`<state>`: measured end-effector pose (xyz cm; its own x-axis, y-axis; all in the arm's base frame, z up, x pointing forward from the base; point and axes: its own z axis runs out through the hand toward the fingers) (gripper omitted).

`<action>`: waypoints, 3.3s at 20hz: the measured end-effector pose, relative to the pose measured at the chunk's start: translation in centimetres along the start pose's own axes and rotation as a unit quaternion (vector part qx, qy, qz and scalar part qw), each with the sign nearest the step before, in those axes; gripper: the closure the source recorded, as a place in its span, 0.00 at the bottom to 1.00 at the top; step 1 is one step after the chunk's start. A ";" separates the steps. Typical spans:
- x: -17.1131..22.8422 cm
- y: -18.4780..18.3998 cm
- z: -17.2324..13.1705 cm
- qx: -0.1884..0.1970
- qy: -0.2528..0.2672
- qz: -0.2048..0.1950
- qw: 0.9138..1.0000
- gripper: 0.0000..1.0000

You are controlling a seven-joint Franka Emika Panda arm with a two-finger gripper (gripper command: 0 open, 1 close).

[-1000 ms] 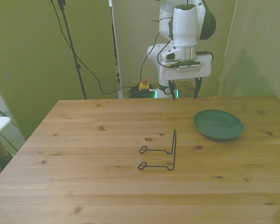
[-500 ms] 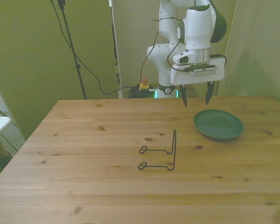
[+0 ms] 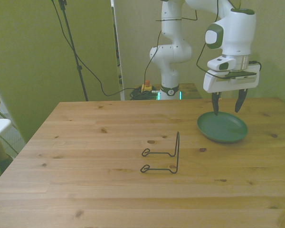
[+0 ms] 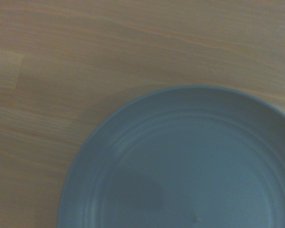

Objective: Load the plate

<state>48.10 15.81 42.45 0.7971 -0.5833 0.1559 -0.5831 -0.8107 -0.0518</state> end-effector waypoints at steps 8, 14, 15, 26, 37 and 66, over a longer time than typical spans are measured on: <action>-0.3 1.5 1.2 -0.064 0.040 0.008 0.997 0.00; -0.9 1.8 2.5 -0.056 0.061 0.010 0.997 0.00; -0.9 1.7 2.6 -0.054 0.061 0.009 0.997 0.00; -1.6 -0.2 2.7 -0.033 0.077 0.003 0.997 0.00; -3.3 -2.3 3.6 -0.030 0.085 0.014 0.996 0.00; -6.8 -6.7 5.4 0.016 0.097 0.010 0.995 0.00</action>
<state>47.43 24.96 36.37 0.7388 -0.5812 0.3412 -0.5905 -0.8022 -0.0879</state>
